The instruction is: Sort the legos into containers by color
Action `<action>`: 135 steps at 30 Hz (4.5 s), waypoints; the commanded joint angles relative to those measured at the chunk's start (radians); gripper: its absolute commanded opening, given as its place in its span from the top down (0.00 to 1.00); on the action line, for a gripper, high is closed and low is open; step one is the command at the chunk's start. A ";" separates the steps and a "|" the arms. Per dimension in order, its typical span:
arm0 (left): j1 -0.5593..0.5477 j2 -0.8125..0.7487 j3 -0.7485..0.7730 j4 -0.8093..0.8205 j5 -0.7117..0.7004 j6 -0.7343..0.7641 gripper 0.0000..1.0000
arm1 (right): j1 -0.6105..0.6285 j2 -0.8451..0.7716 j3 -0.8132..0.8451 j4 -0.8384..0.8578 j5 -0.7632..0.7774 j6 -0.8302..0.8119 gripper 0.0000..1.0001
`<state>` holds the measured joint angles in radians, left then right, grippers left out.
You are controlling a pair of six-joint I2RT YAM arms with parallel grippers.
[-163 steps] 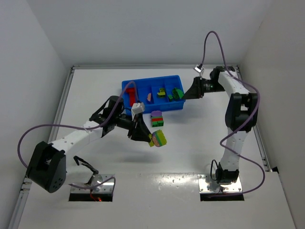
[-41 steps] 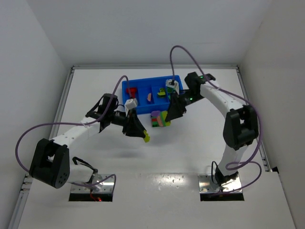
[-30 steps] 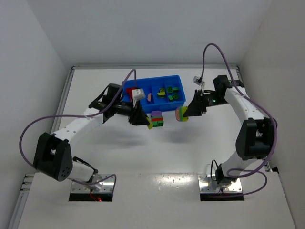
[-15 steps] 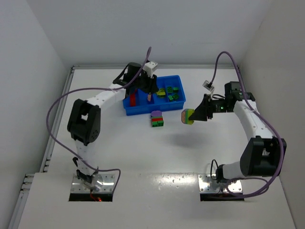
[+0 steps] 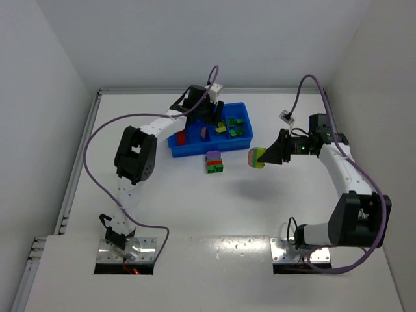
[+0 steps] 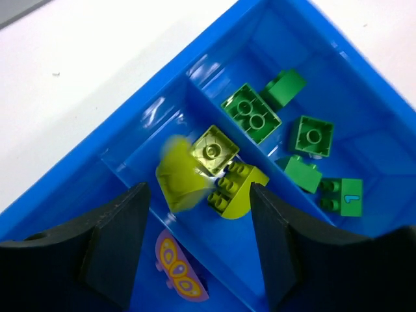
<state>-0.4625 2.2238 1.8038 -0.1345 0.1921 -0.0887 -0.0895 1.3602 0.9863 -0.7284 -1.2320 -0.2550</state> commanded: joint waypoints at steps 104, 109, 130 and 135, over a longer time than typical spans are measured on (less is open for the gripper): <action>0.081 -0.300 -0.348 -0.002 -0.074 -0.011 0.43 | 0.014 0.264 0.206 -0.483 -0.230 -0.541 0.91; 0.081 -0.392 -0.398 -0.002 0.045 -0.011 0.26 | 0.034 0.298 0.224 -0.483 -0.230 -0.541 0.91; 0.047 -0.826 -0.899 0.323 1.000 -0.218 0.22 | 0.372 0.456 0.429 -0.624 -0.198 -0.602 0.91; 0.027 -0.806 -0.899 0.323 1.018 -0.218 0.22 | 0.413 0.527 0.497 -0.674 -0.189 -0.661 0.91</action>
<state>-0.4213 1.4101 0.9096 0.1390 1.1522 -0.3054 0.3069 1.8664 1.4319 -1.3373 -1.4071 -0.8349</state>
